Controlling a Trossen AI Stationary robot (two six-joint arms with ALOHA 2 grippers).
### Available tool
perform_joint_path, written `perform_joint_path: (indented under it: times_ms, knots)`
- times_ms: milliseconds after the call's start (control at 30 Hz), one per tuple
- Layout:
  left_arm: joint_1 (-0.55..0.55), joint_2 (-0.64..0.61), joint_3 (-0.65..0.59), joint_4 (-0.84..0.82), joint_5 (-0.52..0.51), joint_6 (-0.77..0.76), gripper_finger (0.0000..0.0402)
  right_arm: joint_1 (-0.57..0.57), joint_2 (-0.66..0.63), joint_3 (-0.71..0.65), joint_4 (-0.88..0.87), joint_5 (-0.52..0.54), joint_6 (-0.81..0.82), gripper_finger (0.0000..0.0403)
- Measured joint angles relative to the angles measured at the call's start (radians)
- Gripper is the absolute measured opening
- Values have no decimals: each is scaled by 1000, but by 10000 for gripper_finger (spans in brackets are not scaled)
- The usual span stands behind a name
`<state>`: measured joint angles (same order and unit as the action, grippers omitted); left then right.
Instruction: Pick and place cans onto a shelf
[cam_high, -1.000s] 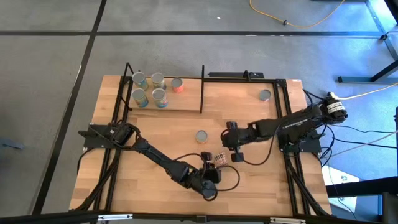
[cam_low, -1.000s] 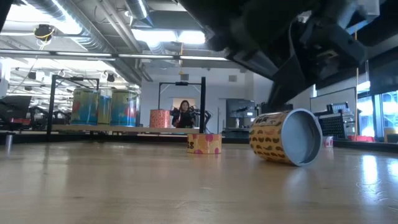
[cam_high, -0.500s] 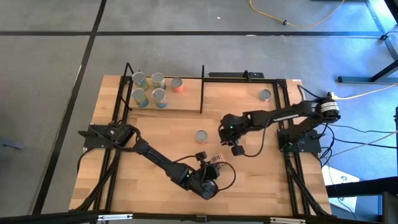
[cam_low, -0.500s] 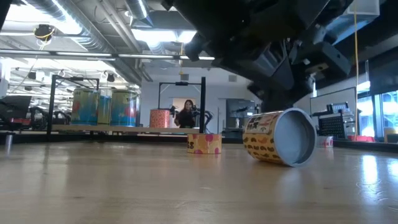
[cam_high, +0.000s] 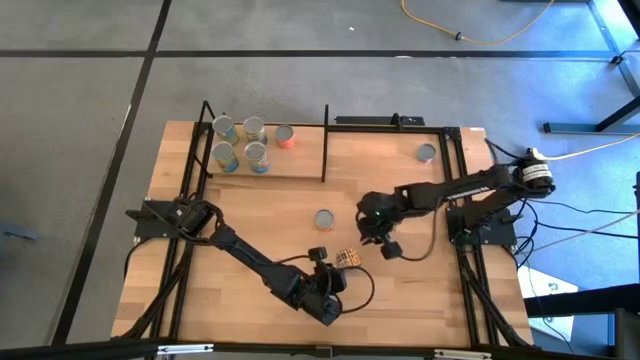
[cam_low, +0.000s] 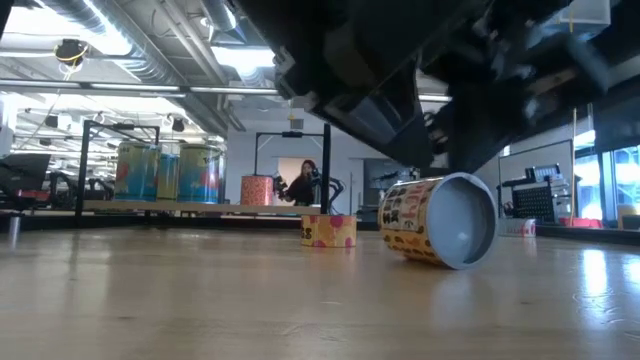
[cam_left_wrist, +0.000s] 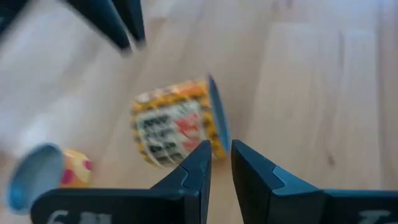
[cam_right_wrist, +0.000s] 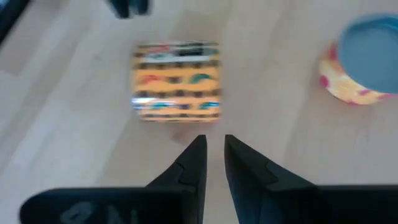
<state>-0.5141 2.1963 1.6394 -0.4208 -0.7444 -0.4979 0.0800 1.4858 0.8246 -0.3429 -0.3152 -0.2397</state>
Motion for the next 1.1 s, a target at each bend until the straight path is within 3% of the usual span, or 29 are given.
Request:
perform_joint_path:
  times_ms: [133,400,600,933,1100]
  knots:
    - [6,-11,0,-73,55,8,55,100,-49,0,-4,53,31,60]
    - [6,-89,0,-294,31,11,55,329,-53,0,17,405,236,60]
    - [31,-114,0,-346,49,33,55,423,-45,1,42,552,485,60]
    - [67,-112,0,-346,57,101,55,495,-18,0,36,577,594,60]
    - [130,-112,0,-308,167,200,55,522,8,0,27,611,575,60]
